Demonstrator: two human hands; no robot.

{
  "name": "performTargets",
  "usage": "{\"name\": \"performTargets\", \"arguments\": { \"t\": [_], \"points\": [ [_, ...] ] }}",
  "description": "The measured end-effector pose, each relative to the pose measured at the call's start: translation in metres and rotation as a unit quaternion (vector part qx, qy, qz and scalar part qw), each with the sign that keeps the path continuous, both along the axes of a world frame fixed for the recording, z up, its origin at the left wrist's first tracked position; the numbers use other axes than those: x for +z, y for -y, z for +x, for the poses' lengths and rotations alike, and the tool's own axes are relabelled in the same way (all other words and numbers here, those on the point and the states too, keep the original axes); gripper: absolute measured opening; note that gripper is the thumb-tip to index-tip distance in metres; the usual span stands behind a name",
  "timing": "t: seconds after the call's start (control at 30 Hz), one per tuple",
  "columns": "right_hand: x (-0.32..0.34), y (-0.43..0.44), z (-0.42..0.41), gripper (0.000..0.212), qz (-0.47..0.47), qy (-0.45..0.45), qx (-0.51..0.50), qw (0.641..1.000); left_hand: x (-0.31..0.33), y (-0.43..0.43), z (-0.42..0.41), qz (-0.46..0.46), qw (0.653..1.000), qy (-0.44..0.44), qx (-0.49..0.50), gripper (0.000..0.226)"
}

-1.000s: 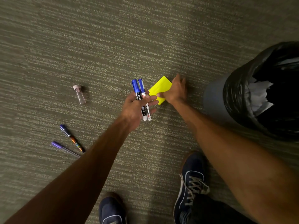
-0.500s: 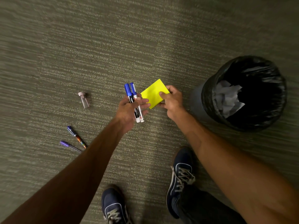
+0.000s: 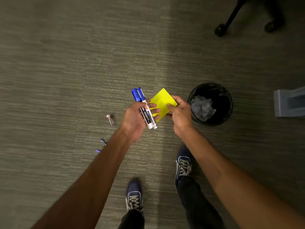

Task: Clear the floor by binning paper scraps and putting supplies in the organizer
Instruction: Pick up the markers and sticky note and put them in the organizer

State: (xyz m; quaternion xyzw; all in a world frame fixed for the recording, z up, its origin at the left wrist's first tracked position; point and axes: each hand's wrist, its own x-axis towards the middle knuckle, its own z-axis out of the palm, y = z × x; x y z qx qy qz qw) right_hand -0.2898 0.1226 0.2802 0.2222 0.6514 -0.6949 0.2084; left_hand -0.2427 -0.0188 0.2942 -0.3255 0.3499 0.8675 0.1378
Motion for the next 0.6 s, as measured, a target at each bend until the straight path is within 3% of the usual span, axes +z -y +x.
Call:
{"name": "performTargets", "arguments": {
  "t": [0.6],
  "points": [
    [0.342, -0.083, 0.109, 0.024, -0.029, -0.126, -0.179, 0.975, 0.317, -0.047, 0.05, -0.098, 0.976, -0.146, -0.128, 0.007]
  ]
}}
